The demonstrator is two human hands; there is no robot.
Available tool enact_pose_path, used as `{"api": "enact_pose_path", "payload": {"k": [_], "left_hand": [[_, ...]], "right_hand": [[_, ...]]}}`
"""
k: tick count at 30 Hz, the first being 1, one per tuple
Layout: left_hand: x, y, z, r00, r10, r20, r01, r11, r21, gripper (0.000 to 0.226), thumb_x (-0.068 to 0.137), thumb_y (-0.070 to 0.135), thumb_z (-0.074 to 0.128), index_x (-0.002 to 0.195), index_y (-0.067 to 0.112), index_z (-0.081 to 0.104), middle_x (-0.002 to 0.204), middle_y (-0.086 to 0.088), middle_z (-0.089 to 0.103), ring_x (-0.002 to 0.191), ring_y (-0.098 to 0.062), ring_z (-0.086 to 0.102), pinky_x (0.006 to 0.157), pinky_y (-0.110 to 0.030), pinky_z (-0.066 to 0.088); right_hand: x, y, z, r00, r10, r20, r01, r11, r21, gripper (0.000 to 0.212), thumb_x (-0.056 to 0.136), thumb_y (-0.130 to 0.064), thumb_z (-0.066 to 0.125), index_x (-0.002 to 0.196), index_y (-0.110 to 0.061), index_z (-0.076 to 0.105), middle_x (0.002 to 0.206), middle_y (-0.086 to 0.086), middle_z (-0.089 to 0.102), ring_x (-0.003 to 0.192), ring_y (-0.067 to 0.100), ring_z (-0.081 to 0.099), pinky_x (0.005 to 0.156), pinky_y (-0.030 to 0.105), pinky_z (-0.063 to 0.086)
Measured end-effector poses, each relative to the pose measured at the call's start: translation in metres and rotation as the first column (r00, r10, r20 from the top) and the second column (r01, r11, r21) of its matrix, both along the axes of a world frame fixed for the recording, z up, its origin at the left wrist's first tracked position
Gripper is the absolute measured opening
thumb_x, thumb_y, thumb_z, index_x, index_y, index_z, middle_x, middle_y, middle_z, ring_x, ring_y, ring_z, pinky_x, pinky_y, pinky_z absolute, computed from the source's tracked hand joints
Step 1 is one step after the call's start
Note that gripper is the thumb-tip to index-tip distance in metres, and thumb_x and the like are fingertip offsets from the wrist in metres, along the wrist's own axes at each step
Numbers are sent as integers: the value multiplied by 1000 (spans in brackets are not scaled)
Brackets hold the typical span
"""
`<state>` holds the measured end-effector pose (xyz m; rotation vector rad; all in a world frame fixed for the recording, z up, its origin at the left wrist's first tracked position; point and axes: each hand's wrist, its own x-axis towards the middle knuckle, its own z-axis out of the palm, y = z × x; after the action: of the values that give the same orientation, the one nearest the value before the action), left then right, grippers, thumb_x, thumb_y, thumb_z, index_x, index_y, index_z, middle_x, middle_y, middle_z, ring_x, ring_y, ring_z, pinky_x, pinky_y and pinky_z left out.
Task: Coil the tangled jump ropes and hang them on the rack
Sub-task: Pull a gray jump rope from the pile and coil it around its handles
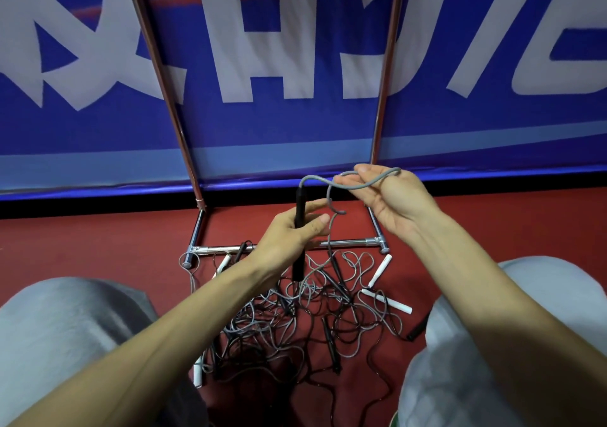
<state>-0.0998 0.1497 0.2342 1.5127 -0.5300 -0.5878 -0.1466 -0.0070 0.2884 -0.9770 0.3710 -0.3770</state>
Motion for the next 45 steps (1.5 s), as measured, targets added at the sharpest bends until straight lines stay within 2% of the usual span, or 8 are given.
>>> {"api": "enact_pose_path", "payload": {"k": [5,10,14,19,26,33,41,45], "left_hand": [[2,4,2,995,53,83,-53,999,-5,14,96,8,54,87,7,64,90,-12,72,87,-21,70,83,-28,55],[0,12,26,984,117,-137,-146,964,-224,16,99,9,48,88,5,59,80,-11,73,73,-21,72,71,-26,59],[4,20,39,942,148,-302,-255,900,-354,15,100,9,47,92,2,58,83,-14,73,82,-29,72,74,-29,60],[19,35,55,848,110,-519,-403,770,-495,15,99,8,47,90,-1,54,78,-14,73,78,-29,73,70,-30,60],[33,47,54,813,215,-540,-507,717,-478,18,101,8,46,88,-1,54,94,-18,66,78,-27,73,70,-31,61],[31,43,43,866,304,-397,-426,865,-266,12,96,5,53,107,5,54,110,-15,62,81,-29,71,61,-37,61],[9,19,15,994,33,100,-52,980,192,32,94,1,53,120,18,63,123,-4,63,107,-16,59,93,-28,45],[-2,12,4,977,-139,165,95,965,245,46,94,-5,51,135,15,53,127,7,54,120,-6,49,100,-19,41]], "right_hand": [[0,6,-7,992,57,-114,-89,951,-297,9,94,-4,54,88,-1,60,80,13,68,61,13,67,58,18,54],[5,7,-21,955,140,-263,-260,823,-506,11,98,-8,48,95,-16,56,98,11,68,77,16,65,72,26,51],[3,21,-28,868,370,-332,-496,681,-538,24,101,-12,41,109,-10,63,98,4,68,85,9,65,80,22,48],[-1,25,-33,742,484,-464,-668,595,-447,38,101,-37,35,90,-16,63,108,10,71,100,24,64,88,31,44],[-4,18,-28,644,575,-504,-763,440,-473,9,99,-12,48,96,-12,57,107,15,69,91,26,69,88,44,55],[-4,8,-3,975,131,-179,-205,837,-507,11,97,-4,49,93,-7,59,87,17,68,60,23,71,56,28,59],[-13,-3,22,990,27,140,-13,995,-101,13,95,-5,47,90,-4,59,69,3,72,61,14,71,52,16,53],[-17,-10,29,973,-37,228,49,998,-50,10,94,-6,49,91,-4,59,69,2,72,64,14,71,56,16,54]]}}
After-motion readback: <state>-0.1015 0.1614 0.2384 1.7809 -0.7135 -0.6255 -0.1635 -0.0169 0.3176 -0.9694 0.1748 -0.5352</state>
